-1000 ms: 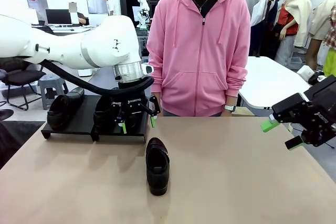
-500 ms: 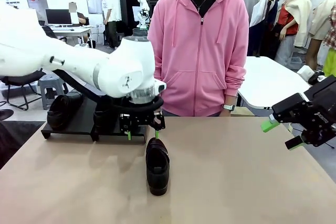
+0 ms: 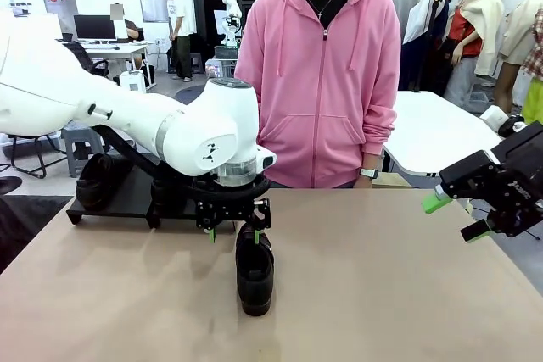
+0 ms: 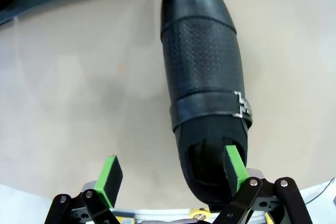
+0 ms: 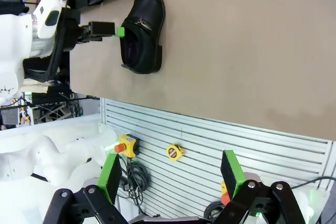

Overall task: Organize the shoes by placing them on the stand.
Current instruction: Place the Shoe from the middle of the table onto the Shoes Stand.

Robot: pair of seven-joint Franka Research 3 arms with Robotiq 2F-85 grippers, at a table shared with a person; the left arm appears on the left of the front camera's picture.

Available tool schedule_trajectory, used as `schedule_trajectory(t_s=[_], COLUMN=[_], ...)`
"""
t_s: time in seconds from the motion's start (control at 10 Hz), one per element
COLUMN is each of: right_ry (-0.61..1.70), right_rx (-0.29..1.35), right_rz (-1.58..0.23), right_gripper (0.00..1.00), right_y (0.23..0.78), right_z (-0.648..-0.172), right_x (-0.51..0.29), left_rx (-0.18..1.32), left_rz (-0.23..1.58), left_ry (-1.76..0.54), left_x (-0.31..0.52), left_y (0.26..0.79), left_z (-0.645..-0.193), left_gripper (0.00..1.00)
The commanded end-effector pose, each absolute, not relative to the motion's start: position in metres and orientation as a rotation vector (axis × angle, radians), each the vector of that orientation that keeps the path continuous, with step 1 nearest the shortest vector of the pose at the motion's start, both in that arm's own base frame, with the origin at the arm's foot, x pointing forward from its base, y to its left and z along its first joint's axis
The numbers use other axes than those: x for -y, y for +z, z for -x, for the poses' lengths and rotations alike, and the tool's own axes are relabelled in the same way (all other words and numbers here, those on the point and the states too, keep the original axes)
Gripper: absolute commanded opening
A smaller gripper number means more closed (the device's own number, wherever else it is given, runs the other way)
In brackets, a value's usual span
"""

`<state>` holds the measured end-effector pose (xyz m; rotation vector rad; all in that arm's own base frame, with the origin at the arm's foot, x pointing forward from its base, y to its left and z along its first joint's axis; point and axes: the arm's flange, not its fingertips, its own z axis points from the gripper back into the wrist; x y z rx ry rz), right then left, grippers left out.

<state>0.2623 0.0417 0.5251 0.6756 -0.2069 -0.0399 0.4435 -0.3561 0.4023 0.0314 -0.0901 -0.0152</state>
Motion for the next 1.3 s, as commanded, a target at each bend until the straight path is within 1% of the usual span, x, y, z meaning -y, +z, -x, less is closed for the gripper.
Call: schedule_trajectory(t_s=[0.0,0.6,0.7,0.8,0.9,1.0,1.2], right_ry=[-0.031,-0.031,-0.031,-0.031,-0.031,-0.031,-0.031], right_rx=[0.213,0.213,0.213,0.213,0.213,0.213,0.213], right_rz=[-0.708,-0.708,-0.708,-0.708,-0.708,-0.708,-0.708], right_gripper=[1.00,1.00,1.00,1.00,1.00,1.00,1.00], right_y=[0.528,0.528,0.528,0.528,0.528,0.528,0.528], right_z=[-0.264,-0.264,-0.264,-0.264,-0.264,-0.264,-0.264], right_x=[-0.042,-0.042,-0.042,-0.042,-0.042,-0.042,-0.042], left_rx=[0.038,-0.071,-0.065,-0.046,-0.053,-0.057,-0.053], left_rz=[-0.016,-0.059,-0.074,-0.070,-0.083,-0.080,-0.077], left_ry=[-0.082,-0.046,-0.042,-0.028,-0.021,-0.025,-0.019], left_x=[0.358,0.366,0.367,0.369,0.370,0.370,0.369], left_y=[0.397,0.368,0.367,0.365,0.366,0.365,0.363], left_z=[-0.432,-0.438,-0.441,-0.444,-0.445,-0.447,-0.447], left_gripper=[1.00,1.00,1.00,0.71,0.12,0.00,0.00])
